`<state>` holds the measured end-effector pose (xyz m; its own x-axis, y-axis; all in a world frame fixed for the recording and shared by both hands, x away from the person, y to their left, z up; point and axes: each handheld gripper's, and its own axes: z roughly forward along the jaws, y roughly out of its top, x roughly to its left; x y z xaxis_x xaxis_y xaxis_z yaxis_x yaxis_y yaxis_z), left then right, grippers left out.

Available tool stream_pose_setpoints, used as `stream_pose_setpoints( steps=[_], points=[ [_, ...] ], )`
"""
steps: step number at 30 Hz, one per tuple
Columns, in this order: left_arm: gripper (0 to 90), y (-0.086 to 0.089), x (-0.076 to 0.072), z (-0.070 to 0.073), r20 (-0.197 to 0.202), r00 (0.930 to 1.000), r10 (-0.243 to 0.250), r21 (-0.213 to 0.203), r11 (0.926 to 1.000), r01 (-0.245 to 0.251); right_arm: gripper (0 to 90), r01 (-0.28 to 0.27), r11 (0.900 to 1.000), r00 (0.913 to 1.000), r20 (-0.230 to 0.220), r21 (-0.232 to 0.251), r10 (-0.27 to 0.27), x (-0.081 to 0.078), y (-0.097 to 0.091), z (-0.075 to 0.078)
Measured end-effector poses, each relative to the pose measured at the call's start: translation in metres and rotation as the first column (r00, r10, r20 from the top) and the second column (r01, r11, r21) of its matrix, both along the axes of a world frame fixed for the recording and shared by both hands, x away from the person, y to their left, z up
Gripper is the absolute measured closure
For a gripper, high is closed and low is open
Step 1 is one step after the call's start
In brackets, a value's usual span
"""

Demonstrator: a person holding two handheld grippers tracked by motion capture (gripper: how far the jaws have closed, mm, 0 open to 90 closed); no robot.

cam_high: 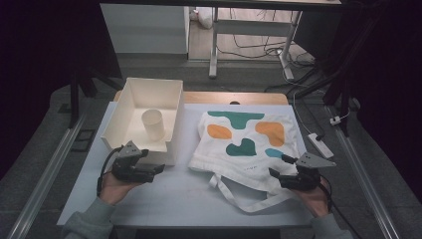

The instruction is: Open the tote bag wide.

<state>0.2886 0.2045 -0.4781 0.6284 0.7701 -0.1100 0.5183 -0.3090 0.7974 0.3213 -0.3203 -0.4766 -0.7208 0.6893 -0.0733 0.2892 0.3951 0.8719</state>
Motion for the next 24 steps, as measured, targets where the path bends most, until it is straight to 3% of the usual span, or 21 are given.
stream_pose_setpoints(
  steps=[11,24],
  points=[
    [15.7,-0.0004,0.0019,0.0003,-0.007,1.0,0.001,-0.01,0.9999,-0.001,27.6,0.013,0.9998,0.9999,0.008,0.011,-0.014,0.0012,-0.0023,-0.0019],
    [16.1,0.0066,-0.0051,0.006,0.025,0.9997,0.005,-0.021,0.9998,-0.005,28.3,0.011,0.9998,0.9998,0.02,-0.015,-0.011,-0.0008,0.0049,-0.0026]
  ],
)
